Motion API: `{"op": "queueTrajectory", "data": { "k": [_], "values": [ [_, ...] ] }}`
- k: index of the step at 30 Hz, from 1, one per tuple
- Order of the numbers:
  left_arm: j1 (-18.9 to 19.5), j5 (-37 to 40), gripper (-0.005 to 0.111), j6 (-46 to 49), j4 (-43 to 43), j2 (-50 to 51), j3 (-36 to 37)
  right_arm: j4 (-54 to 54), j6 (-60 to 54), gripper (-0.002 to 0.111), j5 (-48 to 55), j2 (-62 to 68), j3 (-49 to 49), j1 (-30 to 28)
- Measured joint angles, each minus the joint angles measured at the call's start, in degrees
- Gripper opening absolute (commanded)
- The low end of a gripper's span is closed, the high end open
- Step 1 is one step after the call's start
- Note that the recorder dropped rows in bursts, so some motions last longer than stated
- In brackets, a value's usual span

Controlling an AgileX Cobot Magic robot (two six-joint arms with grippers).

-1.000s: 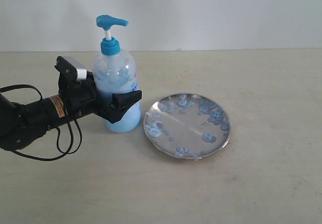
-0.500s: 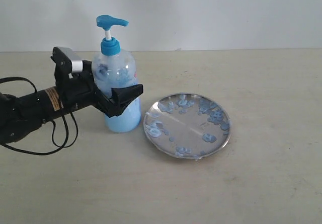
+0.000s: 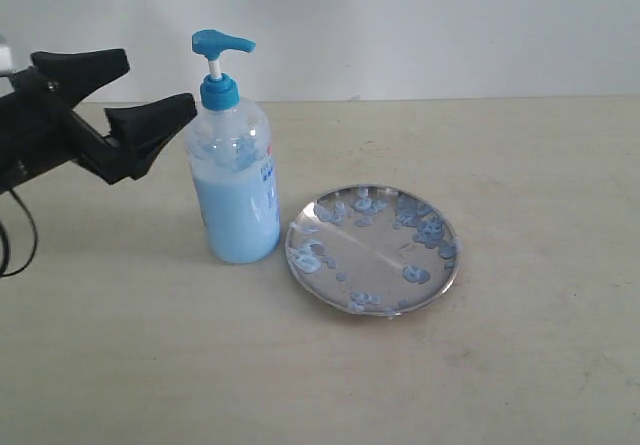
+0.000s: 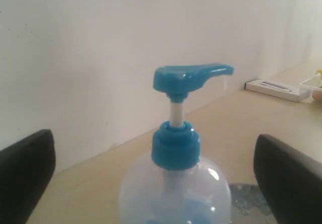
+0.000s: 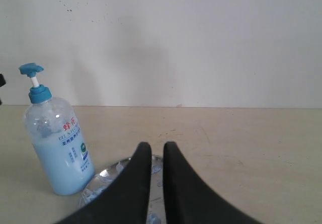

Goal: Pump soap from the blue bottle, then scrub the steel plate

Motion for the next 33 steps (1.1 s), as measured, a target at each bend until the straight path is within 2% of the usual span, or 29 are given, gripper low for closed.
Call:
{"op": "queueTrajectory", "data": {
  "k": [1,2,4,6,7,14,18,20,22,24,27,29,33],
  "values": [
    [0.85,0.65,0.096,-1.36,0.26,-3.16,2.41,0.0,0.0,0.0,0.0,0.0,0.0,0.0],
    [1.35,1.82,0.086,-2.44,0.38,-5.59,4.0,0.0,0.0,0.0,0.0,0.0,0.0,0.0],
    [2.51,5.74,0.054,-5.24,0.38,-12.49,7.9,0.0,0.0,0.0,0.1,0.0,0.0,0.0],
    [3.28,10.47,0.015,-8.03,0.38,-19.94,11.33,0.0,0.0,0.0,0.21,0.0,0.0,0.0],
    [3.55,13.4,0.005,-8.92,0.38,-24.36,12.64,0.0,0.0,0.0,0.18,0.0,0.0,0.0],
    [4.01,36.18,0.004,-15.37,2.02,-54.51,14.79,0.0,0.0,0.0,0.18,0.0,0.0,0.0],
    [4.01,54.1,0.004,-21.12,2.4,-68.57,16.78,0.0,-1.12,0.0,0.08,0.0,0.0,0.0],
    [4.01,63.39,0.004,-21.06,3.22,-76.63,21.24,-0.14,-2.97,0.0,0.08,0.0,0.0,0.0],
    [3.44,64.05,0.004,-19.9,3.63,-81.38,23.08,-0.14,-3.59,0.0,0.57,0.0,0.0,0.0],
    [2.43,60.52,0.004,-20.67,3.4,-86.03,23.67,-0.27,-3.62,0.0,1.71,0.0,0.0,0.0],
    [1.4,57.58,0.004,-30.17,2.8,-91.41,25.94,-0.38,-3.85,0.0,3.71,0.0,0.0,0.0],
    [1.3,60.83,0.004,-40.45,2.63,-95.67,32.11,-0.38,-4.06,0.0,4.93,0.0,0.0,0.0],
    [1.3,72.49,0.004,-45.91,2.63,-96.15,34.14,-0.28,-4.06,0.0,3.44,0.0,0.0,0.0]
  ]
}}
